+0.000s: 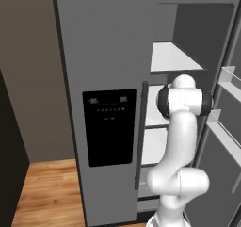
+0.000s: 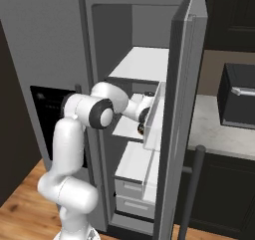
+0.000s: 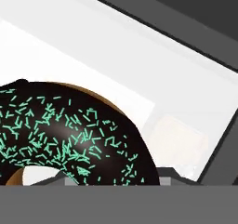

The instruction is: Take the cake and donut from the fridge and place them on the empty tray on the dining counter.

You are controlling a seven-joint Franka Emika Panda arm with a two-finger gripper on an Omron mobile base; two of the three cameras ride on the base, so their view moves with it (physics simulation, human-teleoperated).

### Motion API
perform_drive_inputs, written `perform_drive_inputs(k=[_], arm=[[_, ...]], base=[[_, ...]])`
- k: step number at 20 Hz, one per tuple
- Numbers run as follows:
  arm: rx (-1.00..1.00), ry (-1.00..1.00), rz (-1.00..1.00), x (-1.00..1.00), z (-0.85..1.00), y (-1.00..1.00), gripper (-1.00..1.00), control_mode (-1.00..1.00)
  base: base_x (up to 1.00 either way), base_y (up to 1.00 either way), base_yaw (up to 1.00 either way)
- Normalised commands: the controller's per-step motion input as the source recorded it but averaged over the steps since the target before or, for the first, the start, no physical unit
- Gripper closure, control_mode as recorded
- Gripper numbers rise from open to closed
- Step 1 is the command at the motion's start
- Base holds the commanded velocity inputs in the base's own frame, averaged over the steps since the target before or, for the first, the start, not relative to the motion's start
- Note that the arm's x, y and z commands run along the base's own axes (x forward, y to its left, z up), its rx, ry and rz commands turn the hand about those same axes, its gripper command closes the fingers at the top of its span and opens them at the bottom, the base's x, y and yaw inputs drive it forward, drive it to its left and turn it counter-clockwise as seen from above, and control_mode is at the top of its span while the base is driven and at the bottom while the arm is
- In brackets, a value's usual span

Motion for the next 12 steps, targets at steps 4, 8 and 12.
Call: perform_drive_inputs(k=[4, 8, 12], arm=[[0.01, -0.03, 0.07, -0.83, -0.60, 0.26, 1.00, -1.00], [0.12, -0.14, 0.08, -0.97, 0.02, 0.00, 1.00, -1.00], [0.17, -0.02, 0.11, -0.88, 0.47, 0.00, 1.00, -1.00]], base=[[0.00, 0.00, 0.00], [0.00, 0.00, 0.00], [0.00, 0.00, 0.00]])
